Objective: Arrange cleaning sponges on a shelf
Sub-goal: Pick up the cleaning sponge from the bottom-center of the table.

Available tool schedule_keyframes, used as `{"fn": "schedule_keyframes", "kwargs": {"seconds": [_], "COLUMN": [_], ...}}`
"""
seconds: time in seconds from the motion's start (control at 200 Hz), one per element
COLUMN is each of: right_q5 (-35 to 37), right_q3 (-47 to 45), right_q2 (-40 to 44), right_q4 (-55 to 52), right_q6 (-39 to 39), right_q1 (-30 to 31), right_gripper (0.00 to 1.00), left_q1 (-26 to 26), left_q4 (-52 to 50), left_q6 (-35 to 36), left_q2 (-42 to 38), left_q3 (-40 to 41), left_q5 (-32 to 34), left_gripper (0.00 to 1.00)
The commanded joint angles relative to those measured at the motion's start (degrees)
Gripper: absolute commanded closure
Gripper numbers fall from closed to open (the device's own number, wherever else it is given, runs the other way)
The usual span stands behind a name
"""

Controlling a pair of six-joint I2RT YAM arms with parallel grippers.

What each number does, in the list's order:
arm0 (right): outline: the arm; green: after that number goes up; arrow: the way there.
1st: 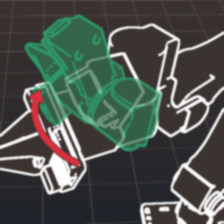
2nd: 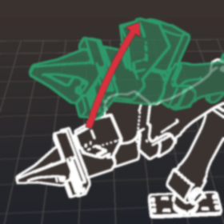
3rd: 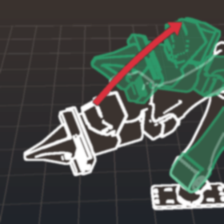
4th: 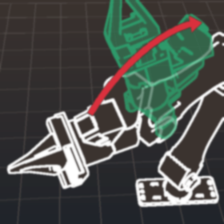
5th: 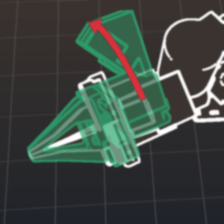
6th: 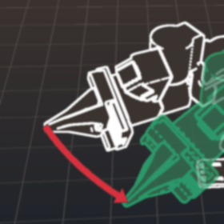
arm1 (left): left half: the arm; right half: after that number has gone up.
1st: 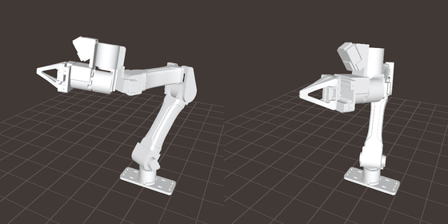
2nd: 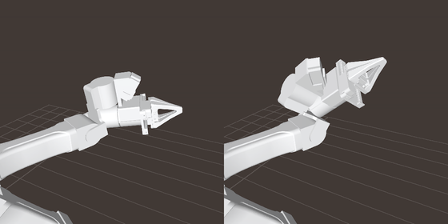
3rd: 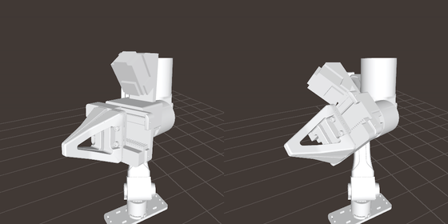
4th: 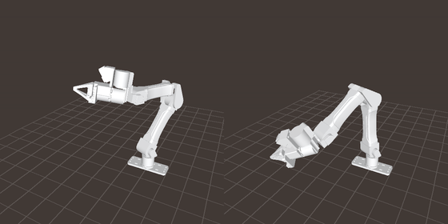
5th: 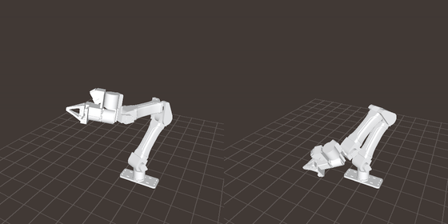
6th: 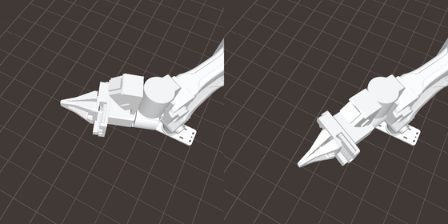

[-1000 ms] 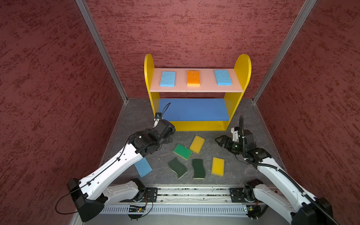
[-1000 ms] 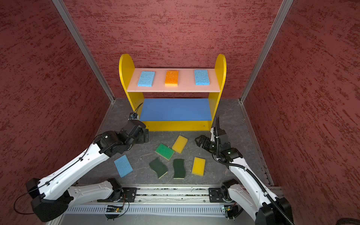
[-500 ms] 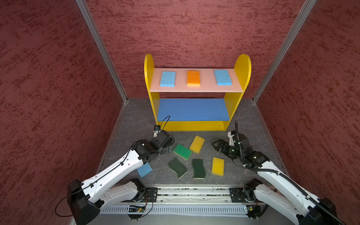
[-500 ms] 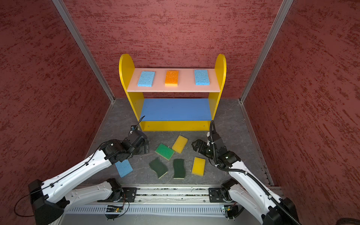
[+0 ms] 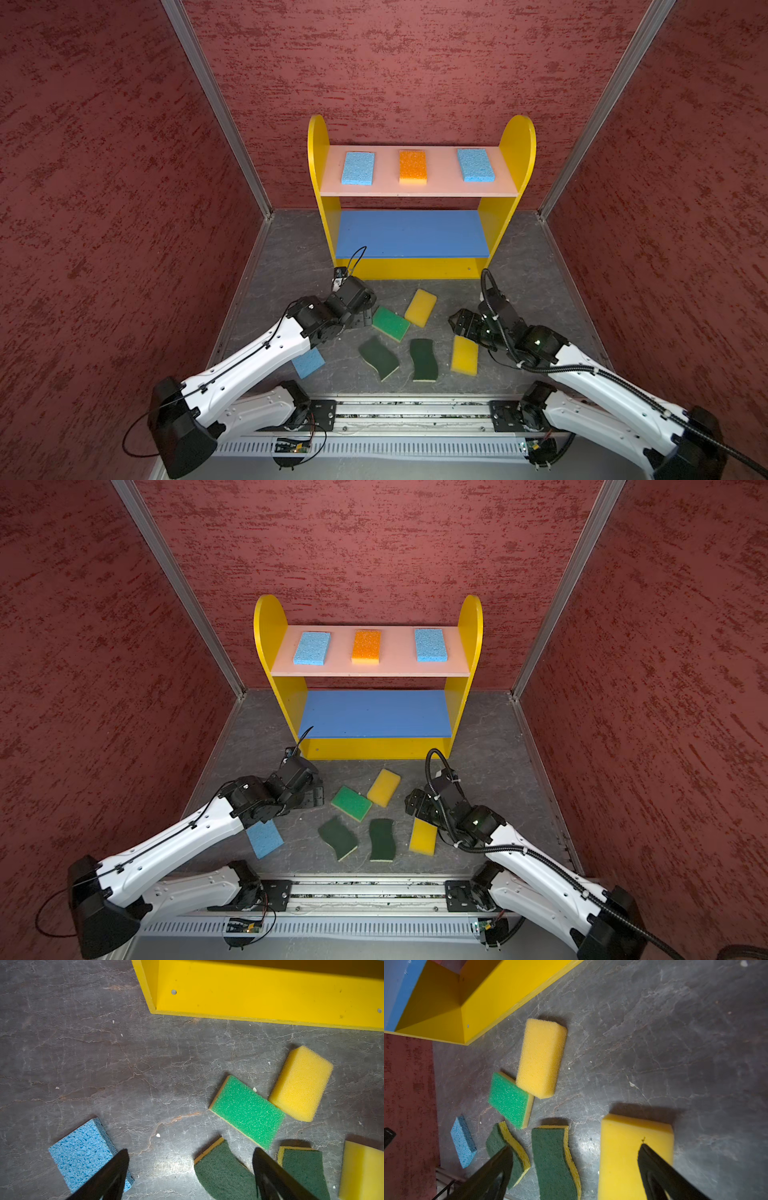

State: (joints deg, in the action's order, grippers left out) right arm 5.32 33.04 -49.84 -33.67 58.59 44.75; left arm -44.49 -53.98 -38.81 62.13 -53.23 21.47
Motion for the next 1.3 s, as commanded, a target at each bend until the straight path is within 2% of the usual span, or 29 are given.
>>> {"fn": "schedule_keyframes", "kwargs": {"seconds": [0.0,0.336,0.546,0.927,1.137,1.293], "right_q5": [5.92,13.84,14.12,14.01,10.57,10.49], "right_q3": [1.65,3.96,2.63,2.39,-0.93,-1.41], "right_q2": [-0.79,-2.9,-5.24,-7.86,-8.73,-9.69], "right_q4": [-3.77,-15.77,-16.6,-19.35,-12.35,-11.94], "right_q6": [6.36,19.47,25.36,26.78,23.11,21.88], "right_q1": [4.67,16.75,21.25,22.92,23.01,22.97], "right_gripper": [0.06,0.03,0.01,0.01,0.01,0.01], "left_q1": [-0.15,0.21,0.42,0.96,1.59,2.04], "left_q4": [0.54,0.12,0.8,0.97,0.51,0.52], "left_q6": [-0.52,-0.42,-0.26,0.4,0.53,0.68], "left_q2": [0.19,0.19,0.36,-0.23,-0.25,-0.34], "left_q3": [0.67,1.48,2.39,2.87,2.88,2.56], "left_q5": [0.02,0.35,0.08,-0.29,-0.37,-0.47], "left_gripper": [0.07,0.06,0.06,0.06,0.06,0.06]}}
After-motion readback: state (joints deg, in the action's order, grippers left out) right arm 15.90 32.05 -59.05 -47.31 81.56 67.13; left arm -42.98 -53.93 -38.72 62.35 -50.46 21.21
